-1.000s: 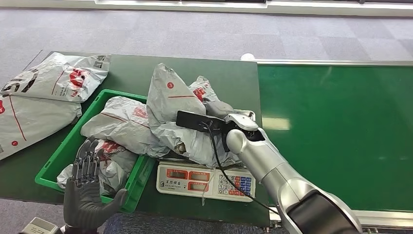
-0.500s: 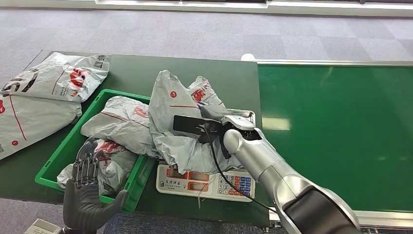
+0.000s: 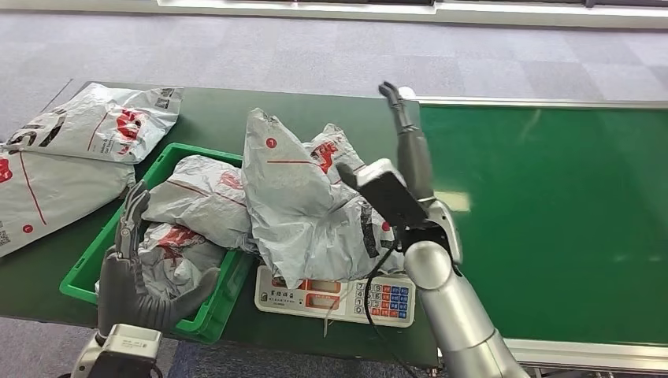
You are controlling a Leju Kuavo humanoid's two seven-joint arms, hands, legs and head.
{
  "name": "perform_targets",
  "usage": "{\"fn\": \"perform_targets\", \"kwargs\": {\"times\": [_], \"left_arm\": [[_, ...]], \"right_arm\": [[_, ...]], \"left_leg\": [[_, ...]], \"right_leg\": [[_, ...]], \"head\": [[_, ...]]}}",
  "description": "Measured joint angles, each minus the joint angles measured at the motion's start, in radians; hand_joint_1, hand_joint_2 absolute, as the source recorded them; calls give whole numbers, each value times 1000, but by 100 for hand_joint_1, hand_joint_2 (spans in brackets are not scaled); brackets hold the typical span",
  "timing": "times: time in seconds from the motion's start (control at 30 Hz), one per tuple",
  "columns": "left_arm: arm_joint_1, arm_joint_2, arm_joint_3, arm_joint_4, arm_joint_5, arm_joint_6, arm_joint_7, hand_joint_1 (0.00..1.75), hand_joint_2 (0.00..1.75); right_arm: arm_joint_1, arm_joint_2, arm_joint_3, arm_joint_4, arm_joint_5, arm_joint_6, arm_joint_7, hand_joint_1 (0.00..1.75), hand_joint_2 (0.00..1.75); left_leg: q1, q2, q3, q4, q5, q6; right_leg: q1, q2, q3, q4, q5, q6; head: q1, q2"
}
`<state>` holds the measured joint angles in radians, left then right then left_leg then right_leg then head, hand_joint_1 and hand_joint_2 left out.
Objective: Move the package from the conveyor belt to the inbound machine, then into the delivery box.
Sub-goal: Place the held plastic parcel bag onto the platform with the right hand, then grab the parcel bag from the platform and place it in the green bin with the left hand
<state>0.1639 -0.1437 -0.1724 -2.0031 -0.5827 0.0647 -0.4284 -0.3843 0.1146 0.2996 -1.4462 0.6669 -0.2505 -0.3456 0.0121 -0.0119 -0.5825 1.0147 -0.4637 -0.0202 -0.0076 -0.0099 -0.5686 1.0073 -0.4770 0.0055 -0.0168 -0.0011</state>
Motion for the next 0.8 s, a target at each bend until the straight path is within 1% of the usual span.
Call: {"fn": "perform_targets", "kwargs": {"times": [0.03, 0.1, 0.17, 0.23, 0.27, 0.33, 0.4, 0.5, 0.6, 0.7, 0.8], "left_arm": [[-31, 9, -16, 4, -25, 22, 26, 0, 175], [-81, 28, -48, 13, -52, 58, 61, 0, 175], [-118, 46, -77, 25, -71, 82, 86, 0, 175], [-154, 63, -105, 40, -113, 98, 133, 0, 175], [-179, 70, -123, 54, -149, 99, 175, 0, 175], [-245, 76, -169, 104, -243, 88, 284, 0, 175], [-316, 74, -221, 169, -320, 73, 374, 0, 175], [-407, 59, -288, 275, -371, 58, 445, 0, 175], [-483, 29, -345, 411, -409, 28, 506, 0, 175], [-539, -16, -395, 568, -442, -13, 549, 0, 175], [-576, -59, -431, 699, -464, -23, 569, 0, 175]], "right_arm": [[49, -5, -29, -70, -24, -41, -29, 0, 175], [134, -15, -77, -183, -52, -91, -70, 0, 175], [197, -21, -108, -266, -74, -129, -102, 0, 175], [255, -23, -131, -335, -131, -209, -161, 0, 175], [290, -22, -146, -373, -186, -267, -206, 0, 175], [365, -16, -187, -459, -318, -380, -296, 0, 175], [428, -7, -232, -534, -397, -435, -340, 0, 175], [502, -3, -265, -593, -429, -445, -350, 0, 175], [552, -1, -274, -610, -452, -447, -351, 0, 175], [575, -4, -268, -607, -497, -447, -351, 0, 175], [580, -10, -254, -595, -513, -447, -351, 0, 175]], "left_leg": [[0, 0, 0, 0, 0, 0], [0, 3, 0, 0, -1, 0], [-1, 7, 1, 0, -1, 0], [-1, 8, 1, 0, -1, 0], [-1, 6, 2, 0, -1, 0], [-1, 1, 0, 0, 0, 0], [-1, 2, -1, 0, 0, 0], [-1, 7, 0, 0, 0, 0], [-2, 7, 0, 0, 0, 1], [-2, 8, 0, 0, 0, 1], [-3, 9, 0, 0, 0, 1]], "right_leg": [[0, 0, 0, 0, 0, 0], [-1, 2, 0, 0, 0, 0], [-1, 6, -1, 0, 1, 0], [0, 7, -2, 0, 1, 0], [0, 5, -2, 0, 0, 0], [0, 0, -1, 0, 0, 1], [-1, 1, -1, 0, 0, 0], [-1, 6, -2, 0, 2, 0], [-2, 6, -2, 0, 2, 1], [-2, 7, -1, 0, 3, 1], [-2, 8, -2, 0, 4, 1]], "head": [[0, 0], [0, 0], [0, 0], [0, 0], [0, 0], [0, 0], [0, 0], [0, 0], [0, 0], [0, 0], [0, 0]]}}
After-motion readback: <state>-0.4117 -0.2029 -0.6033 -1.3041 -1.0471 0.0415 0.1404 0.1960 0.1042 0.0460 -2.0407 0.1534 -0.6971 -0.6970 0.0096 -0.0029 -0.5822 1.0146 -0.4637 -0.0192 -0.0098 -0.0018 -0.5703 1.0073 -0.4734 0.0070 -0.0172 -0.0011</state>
